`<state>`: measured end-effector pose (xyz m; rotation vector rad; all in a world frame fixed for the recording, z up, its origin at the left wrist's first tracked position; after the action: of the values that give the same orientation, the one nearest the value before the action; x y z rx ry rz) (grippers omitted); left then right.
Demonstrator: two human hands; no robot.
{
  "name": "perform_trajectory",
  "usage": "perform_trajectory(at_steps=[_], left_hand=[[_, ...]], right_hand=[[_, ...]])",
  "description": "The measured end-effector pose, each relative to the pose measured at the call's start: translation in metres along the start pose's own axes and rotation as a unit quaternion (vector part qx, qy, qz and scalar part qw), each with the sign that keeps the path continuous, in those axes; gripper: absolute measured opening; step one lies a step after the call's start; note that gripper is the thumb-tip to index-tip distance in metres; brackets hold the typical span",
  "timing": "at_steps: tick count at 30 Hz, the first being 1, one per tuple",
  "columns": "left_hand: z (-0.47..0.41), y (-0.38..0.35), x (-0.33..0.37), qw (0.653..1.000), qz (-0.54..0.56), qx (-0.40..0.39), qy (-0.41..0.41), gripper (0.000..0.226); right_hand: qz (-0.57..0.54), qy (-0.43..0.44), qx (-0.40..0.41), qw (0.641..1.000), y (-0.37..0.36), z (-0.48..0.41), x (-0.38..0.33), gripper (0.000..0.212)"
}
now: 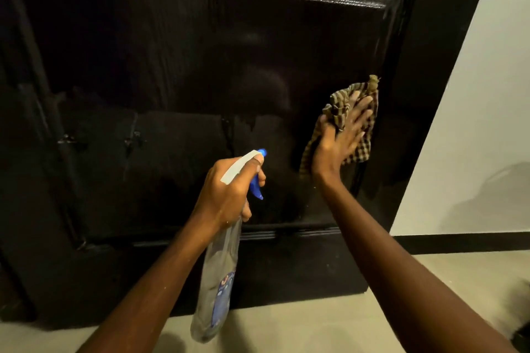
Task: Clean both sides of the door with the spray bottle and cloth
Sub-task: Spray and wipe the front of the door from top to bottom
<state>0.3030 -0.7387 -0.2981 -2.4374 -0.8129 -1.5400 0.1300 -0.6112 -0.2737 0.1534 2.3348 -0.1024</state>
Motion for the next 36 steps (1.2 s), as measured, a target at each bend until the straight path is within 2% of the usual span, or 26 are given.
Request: perform_trajectory(at_steps=[3,6,8,11,15,18,20,22,24,26,30,32,36], left_hand=[[0.005,0.021,-0.008,1.0,0.017,0.019,0.0,0.048],[0.013,0.043,-0.019,0.999,0.023,0.042,-0.007,0.048],[0.02,0.056,-0.026,0.998,0.025,0.053,-0.014,0.047],[0.032,0.075,-0.038,0.997,0.022,0.071,-0.023,0.045],[0.044,0.096,-0.051,0.995,0.034,0.091,-0.034,0.041],[0.046,0.105,-0.055,0.994,0.031,0.096,-0.03,0.041],[0.047,0.108,-0.053,0.995,0.028,0.092,-0.037,0.041],[0.049,0.108,-0.055,0.995,0.021,0.086,-0.042,0.042],[0.051,0.107,-0.059,0.996,0.024,0.08,-0.041,0.041],[0.052,0.108,-0.063,0.997,0.027,0.072,-0.029,0.042],[0.055,0.111,-0.072,0.998,0.014,0.067,0.007,0.046],[0.059,0.115,-0.074,0.997,0.002,0.077,0.01,0.046],[0.064,0.129,-0.068,0.993,-0.01,0.12,-0.014,0.039]], right_hand=[[0.172,0.157,-0.033,0.972,-0.018,0.028,-0.011,0.073],[0.306,0.337,-0.136,0.88,-0.038,0.075,0.025,0.073],[0.33,0.389,-0.155,0.846,-0.034,0.092,0.048,0.069],[0.327,0.361,-0.124,0.864,-0.015,0.085,0.064,0.073],[0.261,0.211,-0.003,0.942,-0.012,0.053,0.036,0.07],[0.208,0.127,0.059,0.968,-0.039,0.053,-0.003,0.071],[0.235,0.187,0.03,0.953,-0.062,0.071,-0.019,0.069],[0.293,0.309,-0.039,0.904,-0.08,0.098,-0.014,0.066],[0.317,0.372,-0.081,0.869,-0.081,0.114,0.007,0.065],[0.309,0.366,-0.081,0.874,-0.07,0.114,0.023,0.069],[0.278,0.285,-0.067,0.915,-0.054,0.095,0.024,0.072],[0.264,0.251,-0.039,0.931,-0.056,0.085,0.005,0.067],[0.232,0.225,0.001,0.946,-0.088,0.081,-0.053,0.071]])
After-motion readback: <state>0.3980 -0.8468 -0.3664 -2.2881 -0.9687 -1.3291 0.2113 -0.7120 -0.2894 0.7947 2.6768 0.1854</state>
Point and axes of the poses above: each hand's wrist, its own z-axis away from the middle knuckle, its own y-axis out of the back of the hand, x = y × z, the point moved 5 cm from there along -z, towards the middle knuckle
